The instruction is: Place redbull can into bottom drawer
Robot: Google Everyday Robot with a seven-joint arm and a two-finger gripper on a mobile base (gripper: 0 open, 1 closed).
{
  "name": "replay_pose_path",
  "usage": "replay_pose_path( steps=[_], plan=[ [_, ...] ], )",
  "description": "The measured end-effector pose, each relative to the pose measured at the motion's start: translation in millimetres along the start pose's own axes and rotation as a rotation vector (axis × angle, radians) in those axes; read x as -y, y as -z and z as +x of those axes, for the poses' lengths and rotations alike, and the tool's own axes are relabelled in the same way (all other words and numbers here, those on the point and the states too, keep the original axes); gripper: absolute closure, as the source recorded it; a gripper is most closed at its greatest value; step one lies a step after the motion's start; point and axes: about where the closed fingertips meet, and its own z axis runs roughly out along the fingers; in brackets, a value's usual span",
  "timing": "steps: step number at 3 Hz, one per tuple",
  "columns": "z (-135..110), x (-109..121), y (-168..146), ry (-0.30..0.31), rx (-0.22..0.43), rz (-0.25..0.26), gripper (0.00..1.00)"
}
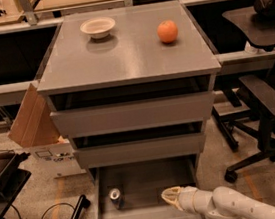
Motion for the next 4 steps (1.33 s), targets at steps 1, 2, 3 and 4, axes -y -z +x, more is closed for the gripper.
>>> replay_pose_path(
  steps=[1, 2, 3, 4],
  plan=[
    [0, -2, -1, -0.001, 0.006, -0.009, 1.00],
    [0, -4, 5, 0.009, -0.035, 0.012, 1.00],
    [6, 1, 42, -0.019, -0.124, 0.093, 1.00],
    [9, -1, 82, -0.050, -0.287, 0.176, 1.00]
  ],
)
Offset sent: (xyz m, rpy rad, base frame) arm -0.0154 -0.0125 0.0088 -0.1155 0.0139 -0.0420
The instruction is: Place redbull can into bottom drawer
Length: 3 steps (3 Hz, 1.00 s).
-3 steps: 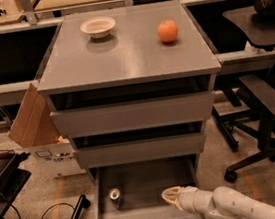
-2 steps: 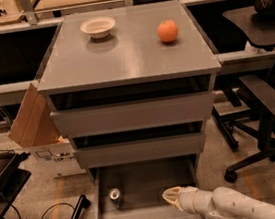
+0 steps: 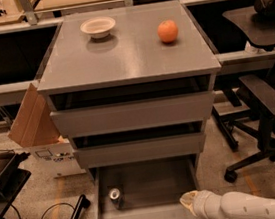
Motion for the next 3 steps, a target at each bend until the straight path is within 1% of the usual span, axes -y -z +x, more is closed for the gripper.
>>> replay_pose_path(
  steps=[1, 2, 3],
  plan=[
    [4, 5, 30, 0.023, -0.181, 0.082, 1.00],
    [19, 22, 83, 0.098, -0.368, 0.178, 1.00],
    [23, 42, 143, 0.195, -0.517, 0.278, 1.00]
  ],
)
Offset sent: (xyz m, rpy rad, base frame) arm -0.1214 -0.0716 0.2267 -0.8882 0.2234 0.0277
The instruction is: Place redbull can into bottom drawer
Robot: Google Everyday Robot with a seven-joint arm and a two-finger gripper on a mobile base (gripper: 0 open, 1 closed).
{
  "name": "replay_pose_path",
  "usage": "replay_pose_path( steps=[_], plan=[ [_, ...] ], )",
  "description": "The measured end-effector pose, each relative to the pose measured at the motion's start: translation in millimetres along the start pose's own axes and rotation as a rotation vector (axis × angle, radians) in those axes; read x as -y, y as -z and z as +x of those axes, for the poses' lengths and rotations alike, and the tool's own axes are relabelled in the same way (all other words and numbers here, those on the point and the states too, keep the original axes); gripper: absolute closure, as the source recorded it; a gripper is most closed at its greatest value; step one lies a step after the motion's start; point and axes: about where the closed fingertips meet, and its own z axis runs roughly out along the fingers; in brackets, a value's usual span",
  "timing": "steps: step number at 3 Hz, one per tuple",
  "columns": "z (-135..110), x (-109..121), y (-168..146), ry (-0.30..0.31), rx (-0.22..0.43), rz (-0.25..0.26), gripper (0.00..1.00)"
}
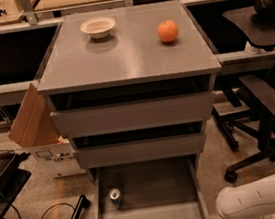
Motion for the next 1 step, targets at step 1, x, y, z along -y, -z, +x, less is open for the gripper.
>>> replay_pose_path(
  steps=[1],
  plan=[
    [-24.4, 4.2, 55.5, 0.221, -0.047, 0.100, 1.00]
  ],
)
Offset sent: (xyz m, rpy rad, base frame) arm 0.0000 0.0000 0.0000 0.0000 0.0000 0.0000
